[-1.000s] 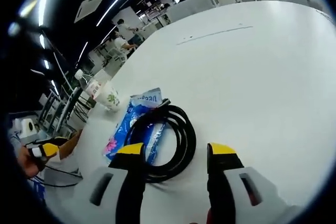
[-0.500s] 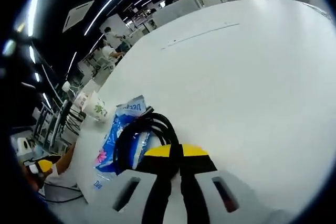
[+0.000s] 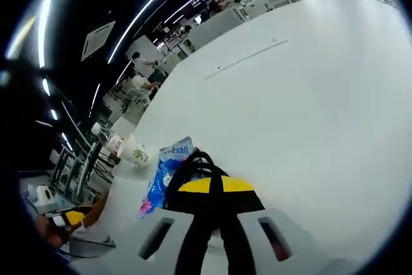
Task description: Arrange the tabletop items into an orderly group along one side of the table until the central work area is clear of visible clutter.
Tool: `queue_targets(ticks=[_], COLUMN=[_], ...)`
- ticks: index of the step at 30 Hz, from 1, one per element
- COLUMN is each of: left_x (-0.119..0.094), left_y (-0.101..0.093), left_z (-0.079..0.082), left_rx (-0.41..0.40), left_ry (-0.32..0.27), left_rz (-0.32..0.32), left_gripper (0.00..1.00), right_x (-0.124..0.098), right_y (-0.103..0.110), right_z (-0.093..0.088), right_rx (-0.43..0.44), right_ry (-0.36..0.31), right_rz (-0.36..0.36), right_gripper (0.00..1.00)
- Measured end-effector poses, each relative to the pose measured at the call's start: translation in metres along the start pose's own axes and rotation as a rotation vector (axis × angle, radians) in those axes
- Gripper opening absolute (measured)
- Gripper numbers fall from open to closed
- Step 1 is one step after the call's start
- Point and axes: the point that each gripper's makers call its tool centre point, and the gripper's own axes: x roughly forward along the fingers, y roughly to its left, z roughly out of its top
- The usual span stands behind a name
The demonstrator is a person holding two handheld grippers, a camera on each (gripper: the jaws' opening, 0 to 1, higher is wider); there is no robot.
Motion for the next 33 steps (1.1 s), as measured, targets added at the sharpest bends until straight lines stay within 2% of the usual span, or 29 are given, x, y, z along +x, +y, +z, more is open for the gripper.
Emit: queue_targets(ticks=[11, 15, 17, 29, 33], left_x=[0.003, 0.004, 0.004, 0.008, 0.008], left_y=[-0.006, -0.007, -0.008, -0.018, -0.021], left_z=[0.003, 0.004, 0.005, -0.001, -0.001], left_rx=[0.005, 0.009, 0.007, 0.027, 0.039], left_ry=[-0.005, -0.005, -0.007, 0.010, 0.013], left_rz=[-0.016, -0.019, -0.024, -0.047, -0.051], left_gripper=[0.50, 0.50, 0.50, 0.51, 0.51], right_x=[-0.023, -0.035, -0.042, -0.068, -0.078], right_y=[0.024, 0.030, 0.032, 0.012, -0.003], right_z=[0.008, 0.010, 0.010, 0.006, 0.003], right_rx=[-0.005, -0.023, -0.061, -0.050, -0.054], right_ry=[-0.037, -0.051, -0.057, -0.076, -0.093], right_rz=[0.060, 0.070, 0.072, 0.037, -0.016], right_gripper=[0.00, 0.00, 0.00, 0.00, 0.00])
